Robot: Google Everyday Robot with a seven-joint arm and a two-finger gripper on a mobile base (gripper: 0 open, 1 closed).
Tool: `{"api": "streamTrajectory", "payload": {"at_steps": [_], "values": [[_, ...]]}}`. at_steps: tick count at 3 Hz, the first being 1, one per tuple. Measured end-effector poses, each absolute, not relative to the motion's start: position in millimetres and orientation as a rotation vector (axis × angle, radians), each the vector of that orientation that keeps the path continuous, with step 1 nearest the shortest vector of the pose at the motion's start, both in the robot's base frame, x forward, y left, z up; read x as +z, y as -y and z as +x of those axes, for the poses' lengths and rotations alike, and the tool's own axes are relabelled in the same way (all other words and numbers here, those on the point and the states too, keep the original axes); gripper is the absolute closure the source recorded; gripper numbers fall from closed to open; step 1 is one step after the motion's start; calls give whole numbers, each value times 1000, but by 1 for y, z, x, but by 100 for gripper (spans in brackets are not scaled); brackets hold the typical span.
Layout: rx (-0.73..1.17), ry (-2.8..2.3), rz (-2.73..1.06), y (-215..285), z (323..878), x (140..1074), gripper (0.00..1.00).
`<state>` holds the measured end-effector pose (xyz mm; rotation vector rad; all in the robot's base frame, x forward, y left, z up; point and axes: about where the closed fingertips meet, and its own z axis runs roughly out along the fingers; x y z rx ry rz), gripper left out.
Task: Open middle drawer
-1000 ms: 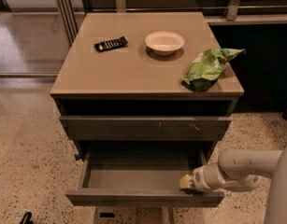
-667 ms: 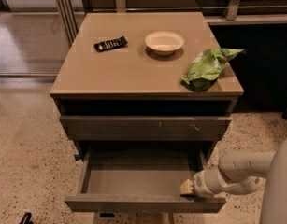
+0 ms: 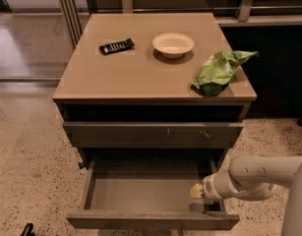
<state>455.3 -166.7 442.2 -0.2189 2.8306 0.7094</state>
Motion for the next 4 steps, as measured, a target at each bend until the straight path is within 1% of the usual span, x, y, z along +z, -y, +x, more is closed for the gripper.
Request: {"api": "streamTrajectory", "payload": {"at_steps": [1, 2, 3, 4], "values": [[603, -2725, -283, 156, 475, 484, 100], [580, -2700, -287, 157, 482, 495, 73], [581, -2700, -287, 157, 482, 495, 42], [581, -2700, -287, 157, 482, 495, 19]]}}
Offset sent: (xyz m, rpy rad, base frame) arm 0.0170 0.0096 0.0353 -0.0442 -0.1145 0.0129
